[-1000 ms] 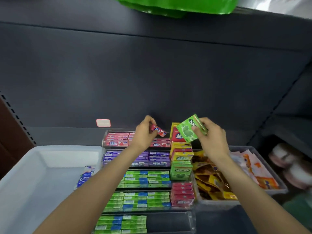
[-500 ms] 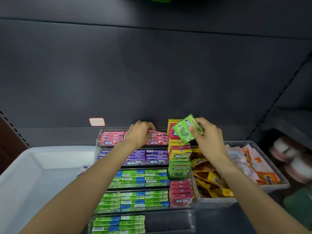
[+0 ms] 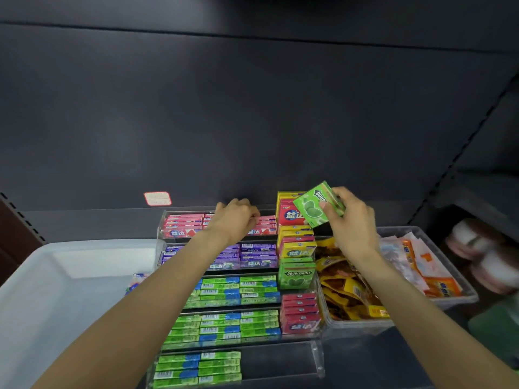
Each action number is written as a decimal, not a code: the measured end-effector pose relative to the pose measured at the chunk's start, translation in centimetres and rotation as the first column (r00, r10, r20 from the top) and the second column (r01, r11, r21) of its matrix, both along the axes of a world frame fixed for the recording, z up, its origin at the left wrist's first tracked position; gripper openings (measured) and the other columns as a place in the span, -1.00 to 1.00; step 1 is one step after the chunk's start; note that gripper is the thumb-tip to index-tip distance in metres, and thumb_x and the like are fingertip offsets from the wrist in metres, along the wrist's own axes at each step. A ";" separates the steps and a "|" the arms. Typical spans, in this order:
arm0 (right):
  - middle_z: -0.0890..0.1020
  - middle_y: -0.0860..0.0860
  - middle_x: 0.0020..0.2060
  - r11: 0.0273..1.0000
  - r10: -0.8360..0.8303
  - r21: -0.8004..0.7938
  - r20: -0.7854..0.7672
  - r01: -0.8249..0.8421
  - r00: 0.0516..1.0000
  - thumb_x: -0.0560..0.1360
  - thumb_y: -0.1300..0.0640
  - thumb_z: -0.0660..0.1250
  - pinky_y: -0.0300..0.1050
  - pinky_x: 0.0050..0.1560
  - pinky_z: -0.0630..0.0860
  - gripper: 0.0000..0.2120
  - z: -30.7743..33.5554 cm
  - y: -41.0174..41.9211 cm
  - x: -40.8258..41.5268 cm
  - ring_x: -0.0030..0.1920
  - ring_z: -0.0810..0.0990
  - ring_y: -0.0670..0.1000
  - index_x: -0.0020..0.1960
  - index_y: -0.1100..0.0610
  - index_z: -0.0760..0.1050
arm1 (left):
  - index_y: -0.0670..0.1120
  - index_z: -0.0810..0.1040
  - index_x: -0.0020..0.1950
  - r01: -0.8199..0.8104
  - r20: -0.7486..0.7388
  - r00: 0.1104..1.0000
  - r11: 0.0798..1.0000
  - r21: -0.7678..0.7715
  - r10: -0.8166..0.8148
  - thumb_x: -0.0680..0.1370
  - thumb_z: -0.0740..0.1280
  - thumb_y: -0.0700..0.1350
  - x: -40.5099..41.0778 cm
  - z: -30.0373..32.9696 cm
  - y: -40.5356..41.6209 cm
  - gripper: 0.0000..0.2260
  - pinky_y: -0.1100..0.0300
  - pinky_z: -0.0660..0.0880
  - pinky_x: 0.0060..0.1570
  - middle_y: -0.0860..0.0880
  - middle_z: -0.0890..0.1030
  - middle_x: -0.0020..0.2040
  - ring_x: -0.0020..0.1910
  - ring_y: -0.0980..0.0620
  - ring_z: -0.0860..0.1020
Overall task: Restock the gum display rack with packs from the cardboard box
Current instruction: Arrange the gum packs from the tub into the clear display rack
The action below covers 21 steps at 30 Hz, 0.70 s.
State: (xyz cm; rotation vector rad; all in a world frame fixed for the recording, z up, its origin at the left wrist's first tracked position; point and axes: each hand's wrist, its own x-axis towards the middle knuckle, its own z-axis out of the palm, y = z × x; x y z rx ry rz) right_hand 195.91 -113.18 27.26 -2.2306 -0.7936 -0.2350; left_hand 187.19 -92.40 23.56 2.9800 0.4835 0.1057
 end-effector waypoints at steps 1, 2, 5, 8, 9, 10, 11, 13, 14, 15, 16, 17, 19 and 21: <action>0.65 0.02 -0.03 1.000 -0.008 0.005 0.005 0.008 1.000 0.56 0.09 0.26 -0.18 -0.20 0.46 -0.76 0.0 -0.1 0.1 -0.08 0.62 0.03 0.19 0.14 0.46 | 0.03 0.44 0.33 -0.004 0.017 1.000 1.000 0.002 0.004 0.63 0.14 -0.03 0.0 0.0 -0.1 -0.72 0.01 0.30 0.19 -0.02 0.47 0.23 0.23 -0.03 0.41; 0.65 0.03 -0.03 1.000 -0.016 0.009 0.011 0.016 1.000 0.56 0.09 0.26 -0.17 -0.19 0.45 -0.76 0.0 -0.2 0.2 -0.07 0.62 0.05 0.19 0.14 0.46 | 0.04 0.43 0.34 -0.006 0.029 1.000 1.000 0.007 0.005 0.63 0.14 -0.03 0.0 0.0 -0.3 -0.71 0.00 0.30 0.19 -0.02 0.46 0.23 0.22 -0.03 0.42; 0.65 0.04 -0.03 1.000 -0.029 0.006 0.021 0.029 0.999 0.56 0.11 0.26 -0.20 -0.18 0.38 -0.76 0.0 -0.6 0.4 -0.05 0.61 0.06 0.19 0.15 0.46 | 0.08 0.42 0.35 0.004 0.030 1.000 0.998 0.068 -0.006 0.64 0.11 -0.03 -0.1 0.1 -0.7 -0.70 0.00 0.31 0.18 -0.02 0.45 0.21 0.20 -0.03 0.45; 0.64 0.02 -0.04 1.000 -0.025 0.003 0.023 0.025 0.999 0.56 0.12 0.26 -0.20 -0.17 0.39 -0.79 -0.1 -0.8 0.4 -0.05 0.60 0.03 0.18 0.14 0.46 | 0.08 0.42 0.35 0.018 0.036 0.999 0.995 0.099 -0.022 0.65 0.07 0.00 -0.4 0.0 -0.8 -0.69 0.01 0.31 0.18 -0.01 0.46 0.20 0.18 -0.02 0.45; 0.64 0.01 -0.03 1.000 -0.022 0.009 0.026 0.021 0.999 0.56 0.13 0.27 -0.20 -0.16 0.40 -0.80 -0.2 -0.9 0.4 -0.05 0.60 0.02 0.17 0.13 0.47 | 0.08 0.42 0.35 0.023 0.038 0.999 0.995 0.098 -0.027 0.65 0.06 -0.01 -0.5 0.0 -0.8 -0.69 0.01 0.30 0.18 0.00 0.46 0.20 0.18 -0.01 0.45; 0.64 0.01 -0.03 1.000 -0.020 0.016 0.031 0.019 0.999 0.55 0.14 0.28 -0.20 -0.14 0.41 -0.80 -0.2 -1.0 0.5 -0.04 0.59 0.01 0.17 0.12 0.48 | 0.08 0.42 0.36 0.027 0.039 0.999 0.995 0.099 -0.031 0.65 0.06 -0.01 -0.6 -0.1 -0.8 -0.69 0.02 0.29 0.19 0.00 0.46 0.20 0.18 -0.01 0.44; 0.63 0.01 -0.01 1.000 -0.017 0.020 0.037 0.017 0.999 0.55 0.15 0.28 -0.21 -0.13 0.41 -0.80 -0.3 -1.1 0.5 -0.02 0.59 0.00 0.17 0.12 0.49 | 0.07 0.43 0.36 0.028 0.042 0.999 0.995 0.100 -0.033 0.65 0.06 -0.01 -0.7 -0.1 -0.8 -0.69 0.02 0.28 0.19 0.00 0.46 0.20 0.19 -0.01 0.43; 0.62 0.01 0.00 1.000 -0.012 0.028 0.043 0.011 0.999 0.54 0.18 0.29 -0.24 -0.10 0.40 -0.79 -0.4 -1.2 0.6 0.00 0.58 -0.02 0.17 0.10 0.50 | 0.06 0.43 0.35 0.023 0.045 0.999 0.995 0.096 -0.028 0.65 0.07 -0.02 -0.8 -0.1 -0.9 -0.69 0.02 0.27 0.21 0.00 0.46 0.20 0.20 -0.01 0.41; 0.62 0.02 0.01 0.999 -0.011 0.033 0.042 0.010 0.999 0.54 0.19 0.29 -0.24 -0.09 0.41 -0.79 -0.5 -1.3 0.6 0.01 0.57 -0.02 0.18 0.10 0.51 | 0.06 0.44 0.35 0.019 0.042 0.999 0.996 0.089 -0.023 0.65 0.07 -0.02 -0.8 0.0 -0.9 -0.69 0.02 0.27 0.21 0.00 0.46 0.21 0.20 -0.01 0.42; 0.62 0.02 0.01 0.999 -0.011 0.037 0.041 0.010 0.999 0.54 0.19 0.30 -0.24 -0.08 0.42 -0.78 -0.5 -1.4 0.6 0.01 0.57 -0.01 0.18 0.10 0.51 | 0.06 0.44 0.35 0.015 0.035 0.999 0.997 0.080 -0.018 0.65 0.07 -0.01 -0.9 0.1 -1.0 -0.69 0.01 0.28 0.21 0.00 0.46 0.21 0.20 -0.01 0.42; 0.62 0.02 0.01 0.999 -0.011 0.040 0.041 0.010 0.999 0.54 0.19 0.30 -0.23 -0.08 0.43 -0.78 -0.4 -1.4 0.6 0.02 0.57 -0.01 0.18 0.10 0.51 | 0.06 0.44 0.35 0.011 0.027 1.000 0.997 0.076 -0.013 0.65 0.07 -0.01 -0.9 0.2 -1.1 -0.69 0.01 0.28 0.21 0.00 0.46 0.22 0.20 -0.02 0.43; 0.62 0.03 0.01 0.999 -0.011 0.043 0.041 0.009 0.999 0.54 0.18 0.30 -0.23 -0.08 0.44 -0.78 -0.4 -1.5 0.5 0.02 0.57 -0.01 0.18 0.11 0.51 | 0.06 0.43 0.35 0.008 0.019 1.000 0.997 0.075 -0.010 0.65 0.07 0.00 -0.9 0.2 -1.2 -0.69 0.00 0.28 0.22 0.00 0.46 0.22 0.20 -0.02 0.43; 0.62 0.03 0.02 0.999 -0.009 0.053 0.043 0.007 0.999 0.54 0.19 0.30 -0.24 -0.09 0.43 -0.78 -0.2 -1.7 0.5 0.02 0.57 -0.02 0.19 0.11 0.51 | 0.05 0.43 0.35 -0.001 0.014 1.000 0.997 0.079 0.000 0.64 0.08 0.01 -1.0 0.3 -1.3 -0.69 0.00 0.28 0.22 -0.01 0.46 0.23 0.21 -0.03 0.43; 0.62 0.02 0.02 0.998 0.001 0.060 0.039 -0.004 0.999 0.54 0.19 0.30 -0.28 -0.10 0.41 -0.77 -0.1 -1.9 0.4 0.01 0.56 -0.05 0.19 0.12 0.51 | 0.04 0.43 0.35 -0.021 0.023 1.000 0.997 0.069 0.019 0.64 0.09 0.01 -1.0 0.2 -1.5 -0.69 0.00 0.28 0.24 -0.01 0.46 0.24 0.21 -0.03 0.43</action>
